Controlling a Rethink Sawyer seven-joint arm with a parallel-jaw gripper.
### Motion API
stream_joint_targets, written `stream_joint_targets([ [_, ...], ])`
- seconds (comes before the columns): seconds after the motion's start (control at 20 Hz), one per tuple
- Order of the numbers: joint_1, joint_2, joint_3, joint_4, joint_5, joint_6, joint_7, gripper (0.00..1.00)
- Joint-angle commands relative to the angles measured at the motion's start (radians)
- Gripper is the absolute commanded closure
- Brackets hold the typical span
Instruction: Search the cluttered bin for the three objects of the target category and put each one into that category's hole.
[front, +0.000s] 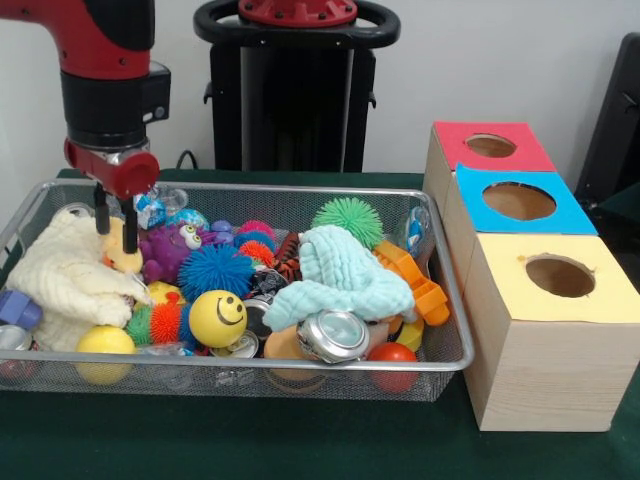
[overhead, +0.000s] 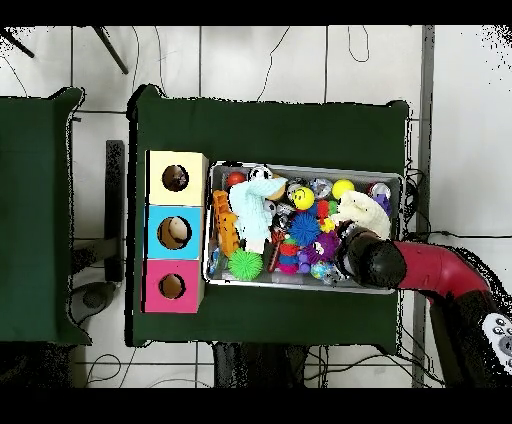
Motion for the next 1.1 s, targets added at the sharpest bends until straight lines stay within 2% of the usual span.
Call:
stream_joint_targets([
  [0.05, 0.069, 0.196, -0.015, -0.125, -0.124, -0.165, -0.025, 0.00],
  [0.2, 0.120, 0.236, -0.075, -0.150, -0.134, -0.219, 0.048, 0.00],
  [0.55, 0.186, 0.308, -0.179, -0.193, -0.113, -0.276, 0.085, 0.00],
  [0.8, 0.232, 0.297, -0.246, -0.180, -0.076, -0.283, 0.107, 0.00],
  [1.1, 0.237, 0.295, -0.253, -0.180, -0.052, -0.273, 0.074, 0.00],
])
